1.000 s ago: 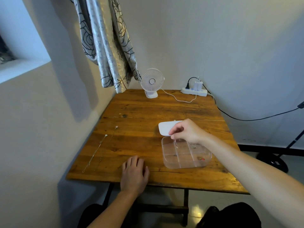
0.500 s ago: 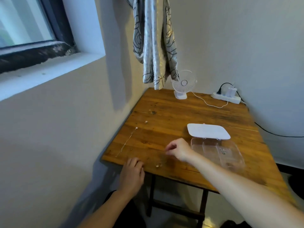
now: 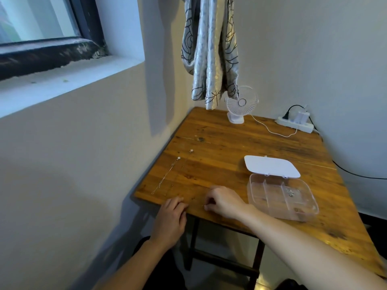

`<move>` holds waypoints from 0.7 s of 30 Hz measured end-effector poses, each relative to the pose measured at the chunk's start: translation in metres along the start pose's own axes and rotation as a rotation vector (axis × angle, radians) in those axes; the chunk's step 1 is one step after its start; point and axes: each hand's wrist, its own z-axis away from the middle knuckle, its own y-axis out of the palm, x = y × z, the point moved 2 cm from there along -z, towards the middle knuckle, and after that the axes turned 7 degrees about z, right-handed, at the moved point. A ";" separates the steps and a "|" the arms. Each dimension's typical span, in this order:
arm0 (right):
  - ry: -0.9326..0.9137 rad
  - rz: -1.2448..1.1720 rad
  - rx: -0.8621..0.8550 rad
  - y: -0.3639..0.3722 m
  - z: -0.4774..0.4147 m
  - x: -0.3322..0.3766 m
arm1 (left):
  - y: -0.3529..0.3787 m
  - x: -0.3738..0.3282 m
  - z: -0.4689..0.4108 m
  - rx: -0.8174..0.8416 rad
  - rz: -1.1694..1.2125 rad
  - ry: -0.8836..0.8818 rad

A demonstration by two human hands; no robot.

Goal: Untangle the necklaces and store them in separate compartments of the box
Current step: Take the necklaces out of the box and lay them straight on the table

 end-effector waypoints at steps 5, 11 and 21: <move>0.111 -0.301 -0.069 -0.013 0.007 -0.005 | -0.004 -0.005 -0.002 0.033 -0.005 -0.019; 0.384 -0.891 -0.277 -0.057 0.039 -0.032 | 0.003 -0.021 -0.030 0.085 0.058 -0.086; 0.578 -1.266 -0.286 -0.074 0.085 -0.079 | 0.075 -0.101 -0.070 0.267 0.139 -0.049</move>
